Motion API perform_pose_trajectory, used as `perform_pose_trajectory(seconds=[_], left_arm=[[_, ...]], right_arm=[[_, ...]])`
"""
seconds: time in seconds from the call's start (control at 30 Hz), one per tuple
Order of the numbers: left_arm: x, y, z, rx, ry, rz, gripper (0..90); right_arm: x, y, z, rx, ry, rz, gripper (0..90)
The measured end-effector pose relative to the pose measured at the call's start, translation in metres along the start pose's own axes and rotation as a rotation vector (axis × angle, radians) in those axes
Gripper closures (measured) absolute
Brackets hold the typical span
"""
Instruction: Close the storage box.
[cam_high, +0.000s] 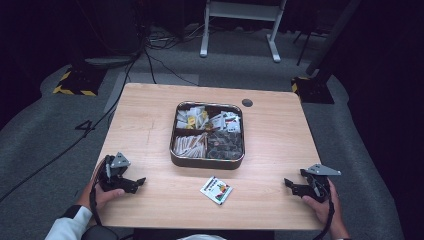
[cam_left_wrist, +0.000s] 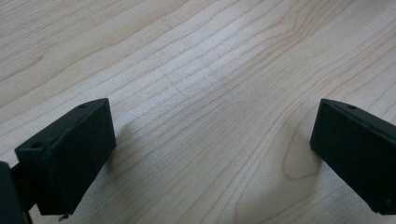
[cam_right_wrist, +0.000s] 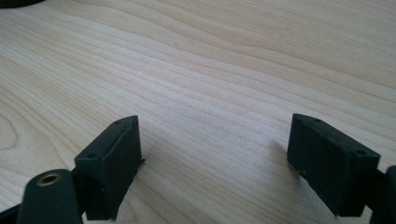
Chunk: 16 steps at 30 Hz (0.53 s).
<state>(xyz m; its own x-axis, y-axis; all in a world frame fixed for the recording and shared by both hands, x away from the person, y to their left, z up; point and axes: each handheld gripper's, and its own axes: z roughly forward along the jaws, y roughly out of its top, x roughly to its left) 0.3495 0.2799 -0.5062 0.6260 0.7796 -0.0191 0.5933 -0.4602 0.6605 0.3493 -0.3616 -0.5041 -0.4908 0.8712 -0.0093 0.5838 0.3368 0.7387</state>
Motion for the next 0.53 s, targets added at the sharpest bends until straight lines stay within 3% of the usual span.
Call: perform_pose_trajectory(seconds=[0.53], left_arm=[[-0.0002,0.0001,0.0003,-0.002,0.004,-0.001,0.4]], right_arm=[[0.0,0.0003,0.0003,0.0,-0.001,0.003,17.4]])
